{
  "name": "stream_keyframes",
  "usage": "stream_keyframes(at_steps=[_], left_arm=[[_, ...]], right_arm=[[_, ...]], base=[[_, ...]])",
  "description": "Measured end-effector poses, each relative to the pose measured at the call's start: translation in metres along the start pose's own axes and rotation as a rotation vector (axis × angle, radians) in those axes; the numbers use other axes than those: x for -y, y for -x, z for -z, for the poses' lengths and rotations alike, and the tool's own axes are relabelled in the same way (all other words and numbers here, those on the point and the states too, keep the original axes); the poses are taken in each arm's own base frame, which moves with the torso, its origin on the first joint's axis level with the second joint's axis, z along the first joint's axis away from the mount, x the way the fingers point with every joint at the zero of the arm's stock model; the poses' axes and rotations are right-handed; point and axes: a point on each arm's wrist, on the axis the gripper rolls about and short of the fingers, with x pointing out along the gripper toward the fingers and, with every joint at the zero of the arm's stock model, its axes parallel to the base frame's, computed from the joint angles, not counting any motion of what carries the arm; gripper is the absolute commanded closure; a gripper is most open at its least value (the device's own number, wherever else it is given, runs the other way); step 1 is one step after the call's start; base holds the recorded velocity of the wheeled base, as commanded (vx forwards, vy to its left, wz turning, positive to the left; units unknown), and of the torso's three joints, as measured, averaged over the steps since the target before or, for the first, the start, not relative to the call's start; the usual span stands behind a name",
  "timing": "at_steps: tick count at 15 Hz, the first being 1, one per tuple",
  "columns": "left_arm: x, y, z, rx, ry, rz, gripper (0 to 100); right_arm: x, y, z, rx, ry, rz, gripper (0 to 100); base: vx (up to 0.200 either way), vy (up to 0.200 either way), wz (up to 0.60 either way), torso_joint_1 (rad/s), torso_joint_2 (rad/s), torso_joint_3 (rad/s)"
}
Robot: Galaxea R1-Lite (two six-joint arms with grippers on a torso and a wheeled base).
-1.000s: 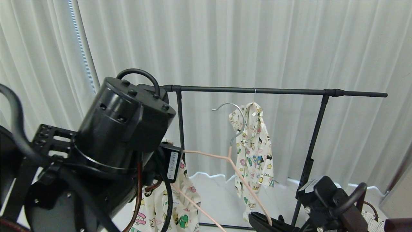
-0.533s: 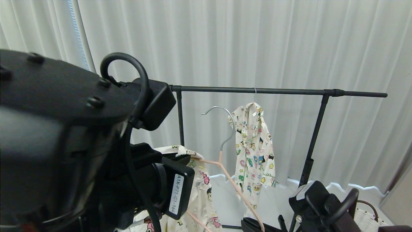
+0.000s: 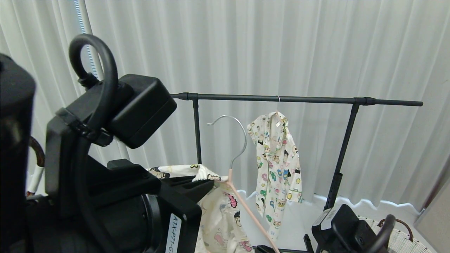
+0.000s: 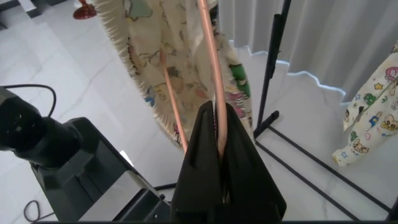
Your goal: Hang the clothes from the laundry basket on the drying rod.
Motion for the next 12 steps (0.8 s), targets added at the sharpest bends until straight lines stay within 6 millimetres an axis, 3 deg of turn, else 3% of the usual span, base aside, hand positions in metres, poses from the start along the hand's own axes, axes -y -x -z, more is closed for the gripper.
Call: stream_keyframes(at_steps=[2,3,12], left_arm=[[0.001,0.002,0.001,0.002,-0.003,0.008,100],[0.000,0.003,0.002,0.000,-0.006,0.009,0],[-0.006,0.009,0.013,-0.010,-0.014,0.005,0]], right_arm=[[-0.001,0.000,0.000,0.002,0.001,-0.002,100],[-0.002,0.000,-0.002,0.014,-0.005,-0.004,100],[-0.001,0.005,-0.014,0.098,-0.017,0.029,100]], base=[[0.000,0.000,0.00,0.000,0.00,0.000],[0.000,0.000,0.00,0.000,0.00,0.000],[0.000,0.000,0.00,0.000,0.00,0.000]])
